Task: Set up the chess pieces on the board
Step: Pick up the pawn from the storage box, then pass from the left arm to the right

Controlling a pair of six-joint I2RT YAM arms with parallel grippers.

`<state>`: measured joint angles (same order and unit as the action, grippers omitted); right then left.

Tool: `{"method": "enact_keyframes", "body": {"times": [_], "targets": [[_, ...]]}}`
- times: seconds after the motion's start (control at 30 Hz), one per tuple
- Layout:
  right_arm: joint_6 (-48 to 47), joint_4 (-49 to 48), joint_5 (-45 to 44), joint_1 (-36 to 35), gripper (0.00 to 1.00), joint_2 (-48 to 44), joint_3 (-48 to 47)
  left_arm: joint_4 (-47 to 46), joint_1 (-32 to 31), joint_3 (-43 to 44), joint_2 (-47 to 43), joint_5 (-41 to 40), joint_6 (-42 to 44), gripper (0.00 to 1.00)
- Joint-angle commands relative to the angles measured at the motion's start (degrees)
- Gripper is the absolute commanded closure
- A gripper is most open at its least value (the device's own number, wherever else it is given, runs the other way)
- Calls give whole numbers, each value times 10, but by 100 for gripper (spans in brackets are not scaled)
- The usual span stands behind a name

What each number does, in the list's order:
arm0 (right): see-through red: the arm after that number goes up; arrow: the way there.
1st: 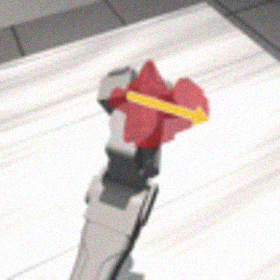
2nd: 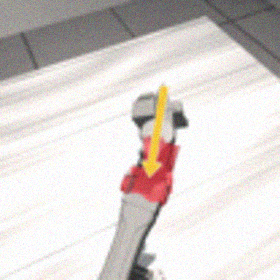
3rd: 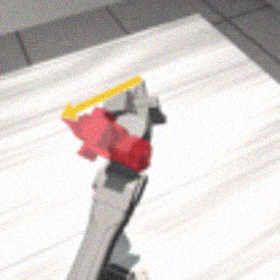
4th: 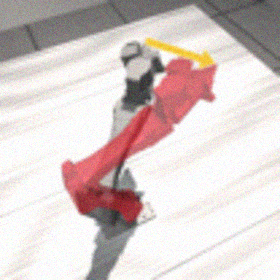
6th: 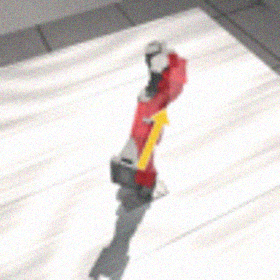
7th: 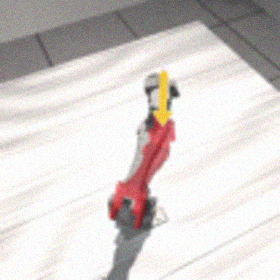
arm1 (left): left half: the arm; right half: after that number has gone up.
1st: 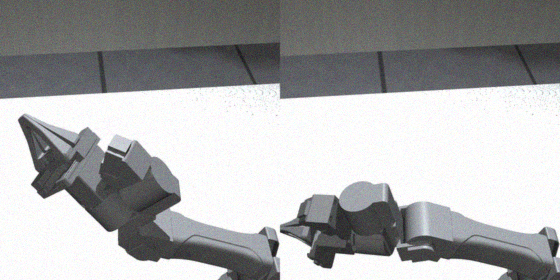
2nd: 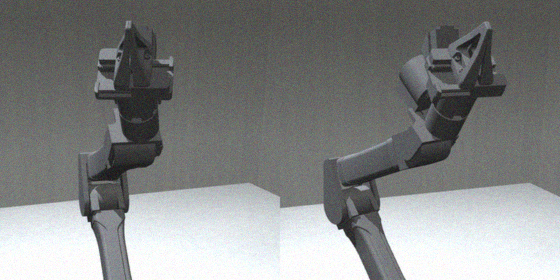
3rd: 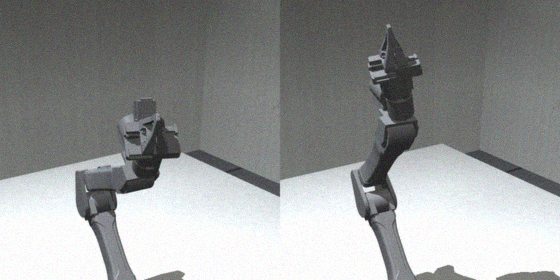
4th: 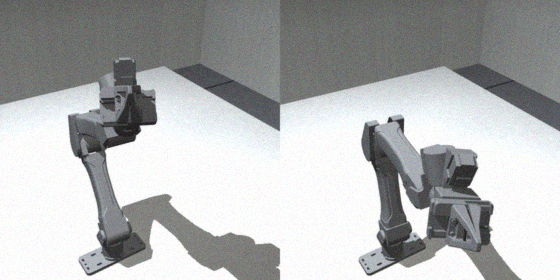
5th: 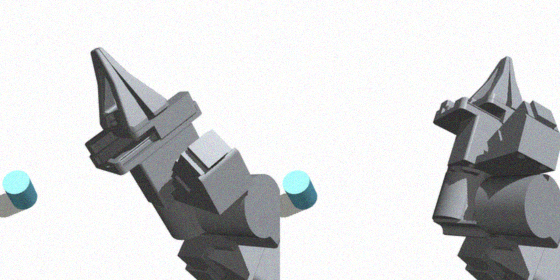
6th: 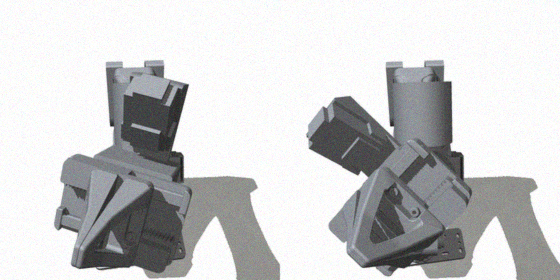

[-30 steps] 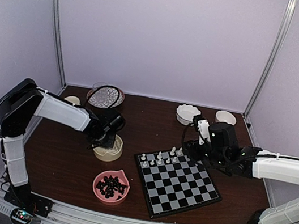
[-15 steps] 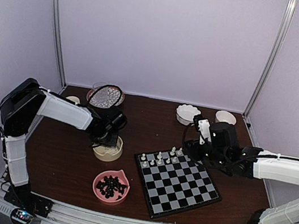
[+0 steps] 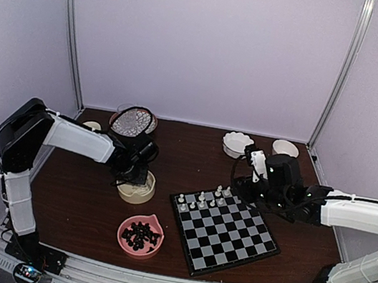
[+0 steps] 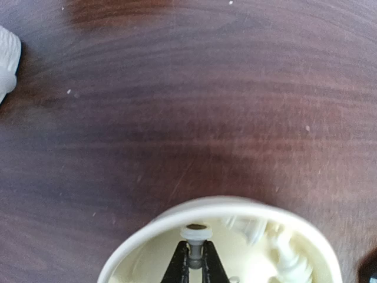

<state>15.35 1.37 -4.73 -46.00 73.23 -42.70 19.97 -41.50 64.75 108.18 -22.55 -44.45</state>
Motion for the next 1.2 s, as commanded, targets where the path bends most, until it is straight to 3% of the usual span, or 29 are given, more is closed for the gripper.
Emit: {"method": "enact_keyframes", "body": {"times": [0.0, 0.47, 0.6, 0.83, 1.03, 1.17], "targets": [[-5, -12, 3, -4, 78, -18, 9, 17, 6, -21, -52, 37, 19, 98], [-70, -47, 45, -27, 78, -64, 30, -28, -21, -81, -198, 206, 43, 99], [-108, -50, 65, -54, 77, -97, 40, -33, -57, -67, -212, 278, 58, 100], [-160, -61, 63, -102, 75, -163, 89, -57, -130, -42, -202, 335, 91, 100], [-222, -82, 16, -164, 59, -155, 108, -81, -162, -14, -150, 398, 117, 100], [-326, -177, 77, -179, 53, -134, 166, -117, -179, -9, -124, 443, 130, 100]]}}
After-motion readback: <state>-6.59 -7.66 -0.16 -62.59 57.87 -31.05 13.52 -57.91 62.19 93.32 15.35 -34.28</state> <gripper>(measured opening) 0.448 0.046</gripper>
